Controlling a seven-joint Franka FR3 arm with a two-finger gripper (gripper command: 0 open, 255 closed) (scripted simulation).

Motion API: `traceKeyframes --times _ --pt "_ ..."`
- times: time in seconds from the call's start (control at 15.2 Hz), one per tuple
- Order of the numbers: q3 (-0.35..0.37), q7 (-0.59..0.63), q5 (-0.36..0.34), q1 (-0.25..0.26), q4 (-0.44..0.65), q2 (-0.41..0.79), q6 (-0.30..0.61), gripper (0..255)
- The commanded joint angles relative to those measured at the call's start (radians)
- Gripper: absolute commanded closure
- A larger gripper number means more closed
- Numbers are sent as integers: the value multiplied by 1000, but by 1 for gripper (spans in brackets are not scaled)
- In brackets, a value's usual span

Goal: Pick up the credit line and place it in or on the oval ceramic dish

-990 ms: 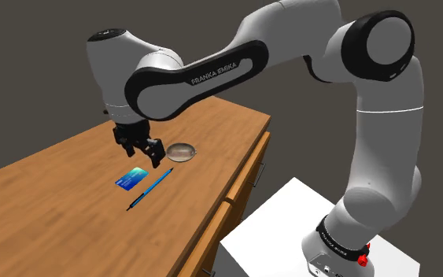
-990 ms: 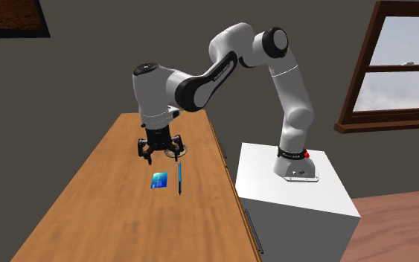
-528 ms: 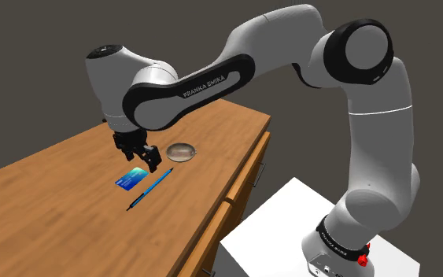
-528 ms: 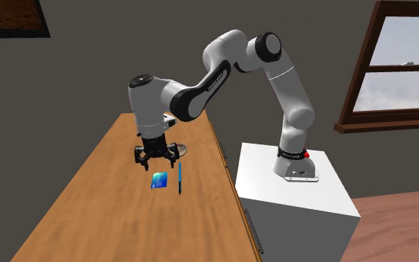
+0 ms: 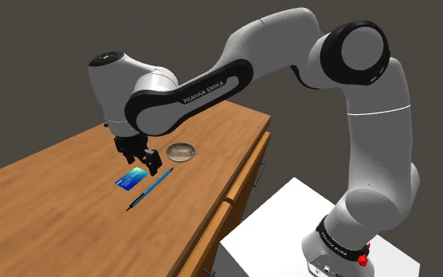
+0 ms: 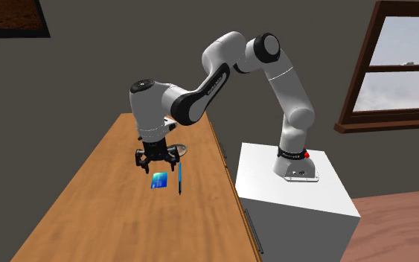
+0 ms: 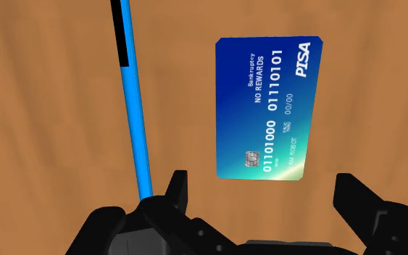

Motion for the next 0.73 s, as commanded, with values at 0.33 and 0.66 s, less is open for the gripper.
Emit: traceKeyframes --times 0.33,0.66 --pt "1 0 1 0 0 -1 -1 255" --pt "0 0 0 0 0 0 0 255"
